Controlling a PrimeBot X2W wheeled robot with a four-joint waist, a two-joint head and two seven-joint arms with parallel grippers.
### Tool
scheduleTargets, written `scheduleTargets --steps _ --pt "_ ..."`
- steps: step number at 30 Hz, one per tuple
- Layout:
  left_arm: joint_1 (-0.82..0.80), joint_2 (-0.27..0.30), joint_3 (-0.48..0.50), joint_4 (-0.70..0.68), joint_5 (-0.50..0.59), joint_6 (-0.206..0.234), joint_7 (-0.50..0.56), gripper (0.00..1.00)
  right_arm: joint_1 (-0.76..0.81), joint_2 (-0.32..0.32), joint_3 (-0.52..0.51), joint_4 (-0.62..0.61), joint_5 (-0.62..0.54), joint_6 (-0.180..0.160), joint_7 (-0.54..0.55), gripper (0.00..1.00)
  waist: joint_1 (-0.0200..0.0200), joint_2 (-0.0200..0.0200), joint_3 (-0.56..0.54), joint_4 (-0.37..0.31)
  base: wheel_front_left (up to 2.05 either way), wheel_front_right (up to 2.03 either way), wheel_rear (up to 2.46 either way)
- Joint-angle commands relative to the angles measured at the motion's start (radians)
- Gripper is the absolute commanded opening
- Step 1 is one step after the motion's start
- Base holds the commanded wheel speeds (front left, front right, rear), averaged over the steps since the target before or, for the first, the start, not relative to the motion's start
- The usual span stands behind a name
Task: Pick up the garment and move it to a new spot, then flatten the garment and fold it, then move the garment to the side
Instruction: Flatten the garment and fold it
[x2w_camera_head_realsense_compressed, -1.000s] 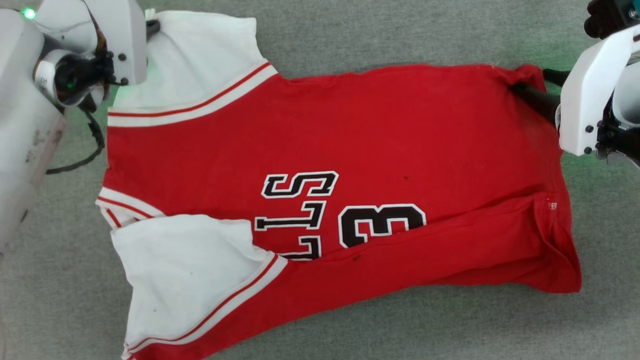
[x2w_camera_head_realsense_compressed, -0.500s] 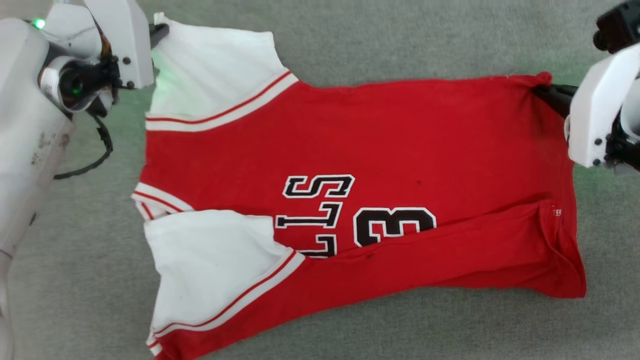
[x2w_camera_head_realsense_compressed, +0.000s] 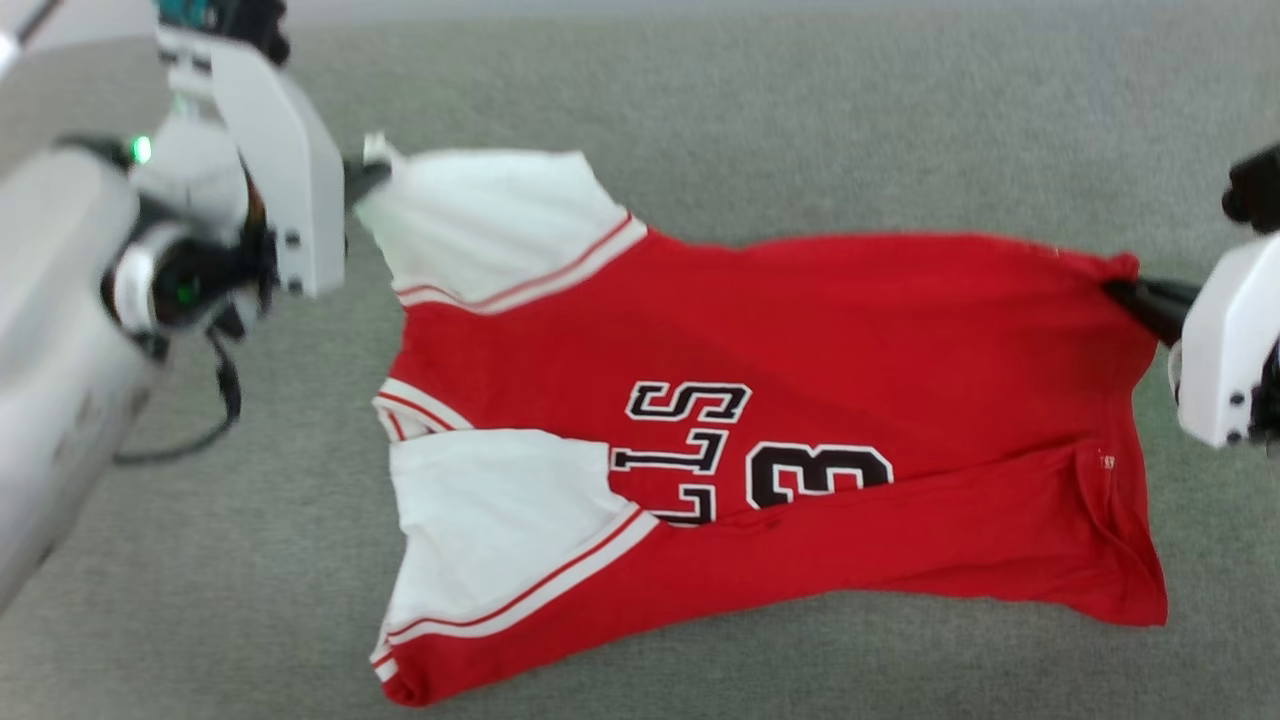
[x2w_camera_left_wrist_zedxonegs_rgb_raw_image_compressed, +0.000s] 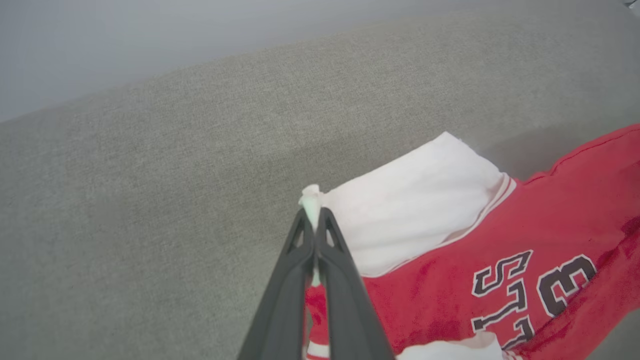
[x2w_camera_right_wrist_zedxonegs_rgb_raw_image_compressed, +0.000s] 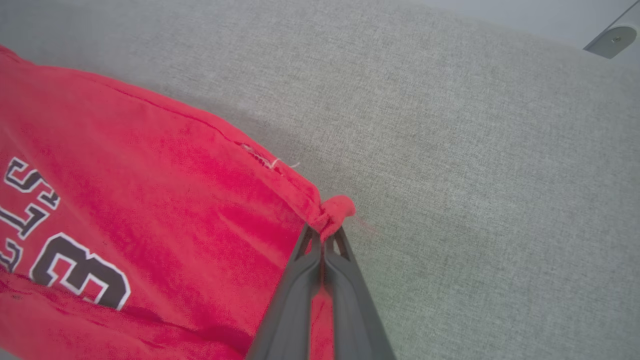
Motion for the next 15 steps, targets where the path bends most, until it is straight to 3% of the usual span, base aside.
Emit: scheduleTargets --steps 1,9,15 --pt "0.038 0.022 0.000 -0.046 -0.014 0.025 0.005 0.00 0.032 -0.006 -0.009 -0.011 0.005 -0.001 -0.004 0.00 0.0000 0.0000 -0.053 0.033 0.00 0.00 0.00" --pt "0.259 0.176 -0.025 -0.441 -0.056 0.204 0.030 0.00 0.200 -0.034 -0.042 -0.075 0.032 -0.001 0.025 0.00 0.0000 0.0000 -0.104 0.052 0.00 0.00 0.00" --pt "0.408 0.233 -0.054 -0.584 -0.093 0.275 0.010 0.00 0.316 -0.044 -0.057 -0.115 0.034 -0.001 0.069 0.00 0.0000 0.0000 -0.113 0.053 0.00 0.00 0.00"
